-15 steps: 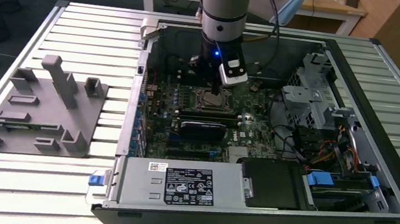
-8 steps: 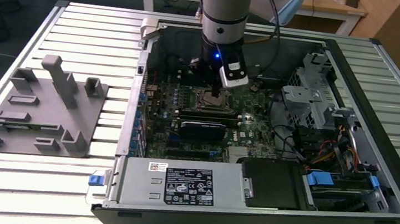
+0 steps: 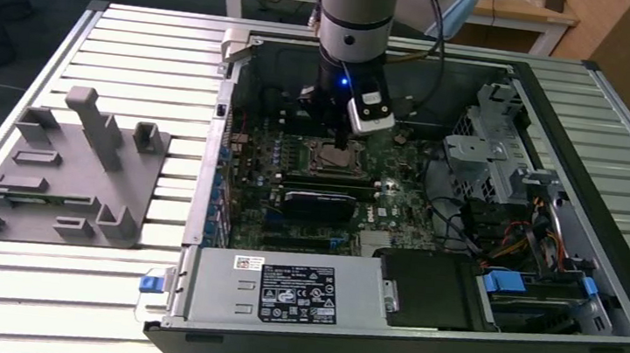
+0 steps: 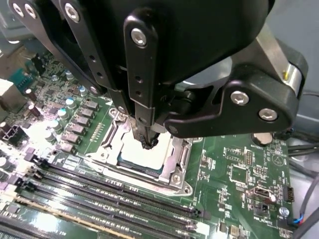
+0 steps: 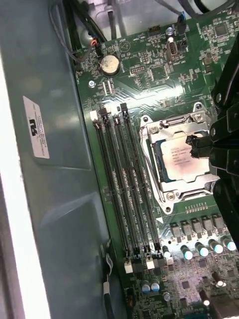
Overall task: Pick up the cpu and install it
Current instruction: 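Install the second cpu locking lever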
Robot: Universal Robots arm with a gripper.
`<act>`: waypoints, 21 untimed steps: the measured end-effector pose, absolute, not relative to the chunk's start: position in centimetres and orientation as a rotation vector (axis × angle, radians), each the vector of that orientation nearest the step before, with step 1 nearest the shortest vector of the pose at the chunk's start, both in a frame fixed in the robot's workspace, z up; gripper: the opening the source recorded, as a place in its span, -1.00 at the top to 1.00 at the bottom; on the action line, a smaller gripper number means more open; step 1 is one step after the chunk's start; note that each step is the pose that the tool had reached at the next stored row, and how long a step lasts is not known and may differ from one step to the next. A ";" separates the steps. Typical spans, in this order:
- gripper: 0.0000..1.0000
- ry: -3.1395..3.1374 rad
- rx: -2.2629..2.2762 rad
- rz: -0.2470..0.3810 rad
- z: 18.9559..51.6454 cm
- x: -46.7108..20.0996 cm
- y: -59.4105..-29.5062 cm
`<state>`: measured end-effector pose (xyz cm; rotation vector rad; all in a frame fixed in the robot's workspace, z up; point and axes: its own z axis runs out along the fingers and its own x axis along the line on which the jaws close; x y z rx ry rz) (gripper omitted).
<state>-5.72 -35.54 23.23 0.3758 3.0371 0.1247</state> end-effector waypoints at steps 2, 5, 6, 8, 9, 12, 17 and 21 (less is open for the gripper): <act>0.79 3.037 0.376 0.125 23.3 -5.7 -35.7; 0.79 3.037 0.376 0.125 23.3 -5.7 -36.2; 0.79 3.037 0.376 0.125 23.3 -5.7 -36.4; 0.79 3.037 0.376 0.125 23.3 -5.7 -36.8; 0.79 3.037 0.376 0.125 23.3 -5.7 -37.1; 0.79 3.037 0.376 0.125 23.3 -5.7 -37.7; 0.79 3.037 0.376 0.124 23.4 -5.7 -38.8; 0.79 3.037 0.376 0.125 23.3 -5.7 -39.3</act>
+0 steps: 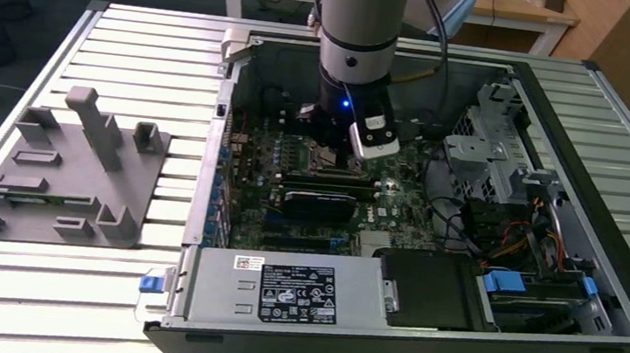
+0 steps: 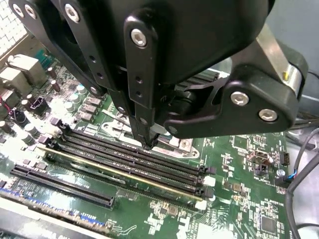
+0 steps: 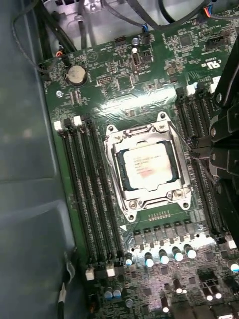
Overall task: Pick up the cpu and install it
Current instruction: 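Install the second cpu locking lever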
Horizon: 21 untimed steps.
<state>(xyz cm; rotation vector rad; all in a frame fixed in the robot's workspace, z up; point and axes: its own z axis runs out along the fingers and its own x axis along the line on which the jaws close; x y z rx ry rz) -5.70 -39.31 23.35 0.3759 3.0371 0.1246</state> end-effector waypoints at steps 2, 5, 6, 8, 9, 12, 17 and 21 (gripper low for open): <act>0.79 3.037 0.376 0.125 23.3 -5.7 -39.3; 0.79 3.037 0.376 0.124 23.4 -5.7 -39.3; 0.79 3.037 0.375 0.124 23.3 -5.7 -39.3; 0.79 3.041 0.353 0.123 23.3 -5.7 -39.3; 0.79 3.045 0.335 0.124 23.3 -5.7 -39.3; 0.79 3.054 0.277 0.126 23.2 -5.7 -39.3; 0.79 3.069 0.195 0.128 23.1 -5.8 -39.3; 0.79 3.082 0.145 0.122 23.0 -5.8 -39.3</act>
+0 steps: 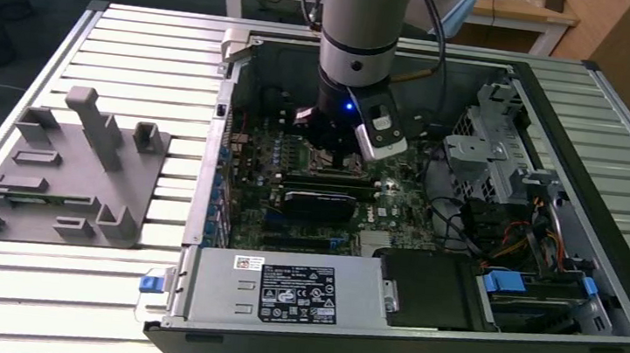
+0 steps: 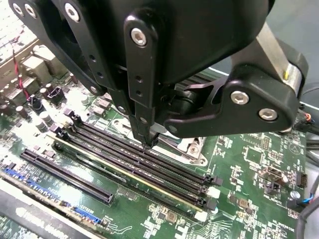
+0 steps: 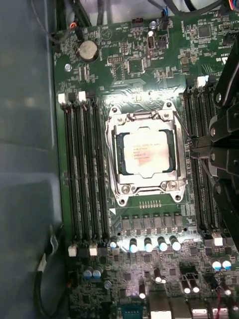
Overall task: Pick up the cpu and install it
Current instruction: 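Install the second cpu locking lever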
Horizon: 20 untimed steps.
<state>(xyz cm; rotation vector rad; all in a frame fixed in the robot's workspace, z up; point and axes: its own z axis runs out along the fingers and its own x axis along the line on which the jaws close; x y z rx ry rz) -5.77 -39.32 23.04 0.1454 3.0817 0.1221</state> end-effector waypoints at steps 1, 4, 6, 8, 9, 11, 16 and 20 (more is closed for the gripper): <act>0.79 3.082 0.145 0.122 23.0 -5.8 -39.3; 0.79 3.083 0.145 0.122 23.0 -5.8 -39.3; 0.79 3.087 0.145 0.123 23.0 -5.7 -39.3; 0.79 3.105 0.144 0.115 22.9 -5.8 -39.3; 0.79 3.114 0.141 0.110 22.9 -5.8 -39.3; 0.79 3.134 0.130 0.103 22.8 -5.8 -39.3; 0.79 3.140 0.127 0.102 22.8 -5.8 -39.3; 0.79 3.141 0.099 0.103 22.7 -6.0 -39.3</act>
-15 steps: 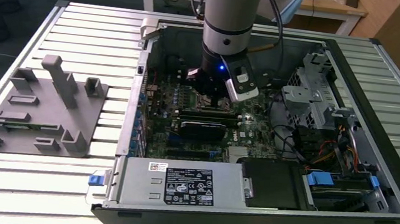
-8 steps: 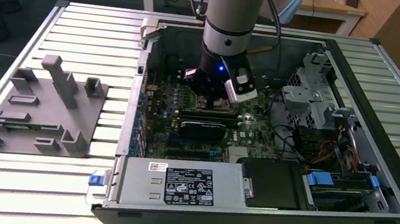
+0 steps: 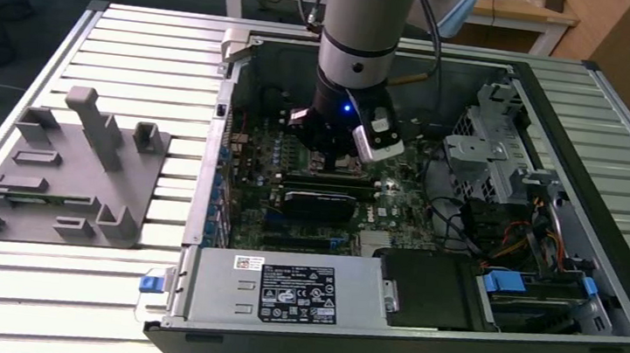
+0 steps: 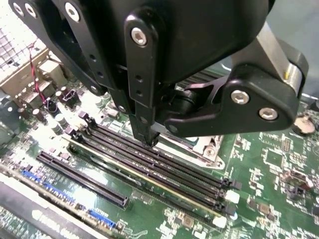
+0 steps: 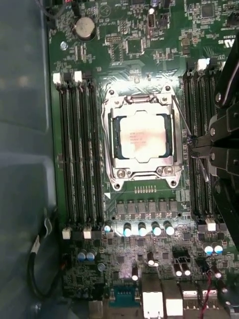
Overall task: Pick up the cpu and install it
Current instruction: 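Install the second cpu locking lever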
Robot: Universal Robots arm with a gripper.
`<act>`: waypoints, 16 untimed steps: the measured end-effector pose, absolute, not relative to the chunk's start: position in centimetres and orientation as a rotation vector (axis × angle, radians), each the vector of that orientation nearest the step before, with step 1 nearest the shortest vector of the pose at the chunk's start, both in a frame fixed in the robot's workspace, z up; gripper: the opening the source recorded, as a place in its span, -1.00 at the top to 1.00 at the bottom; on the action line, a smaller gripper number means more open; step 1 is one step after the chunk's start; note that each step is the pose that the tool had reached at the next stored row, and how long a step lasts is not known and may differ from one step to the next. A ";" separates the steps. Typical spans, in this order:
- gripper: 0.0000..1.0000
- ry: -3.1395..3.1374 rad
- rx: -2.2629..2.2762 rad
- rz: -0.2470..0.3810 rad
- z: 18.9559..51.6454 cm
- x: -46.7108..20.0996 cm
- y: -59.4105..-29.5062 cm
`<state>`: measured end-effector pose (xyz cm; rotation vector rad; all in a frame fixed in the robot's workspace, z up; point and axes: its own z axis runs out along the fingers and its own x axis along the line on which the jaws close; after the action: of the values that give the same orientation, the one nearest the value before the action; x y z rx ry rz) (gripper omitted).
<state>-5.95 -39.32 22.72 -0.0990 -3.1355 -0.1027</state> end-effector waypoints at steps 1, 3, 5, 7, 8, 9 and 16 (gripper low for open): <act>0.79 -3.136 -0.082 -0.103 22.7 -6.0 -39.3; 0.79 -3.136 -0.044 -0.103 22.5 -6.1 -39.3; 0.79 -3.135 -0.008 -0.110 22.4 -6.2 -39.3; 0.79 -3.134 0.020 -0.122 22.2 -6.3 -39.3; 0.79 -3.133 0.032 -0.126 22.1 -6.4 -39.3; 0.79 -3.133 0.040 -0.129 22.1 -6.5 -39.4; 0.79 -3.132 0.060 -0.134 22.0 -7.1 -39.6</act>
<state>-7.06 -39.58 21.95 0.0598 -3.1316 -0.1338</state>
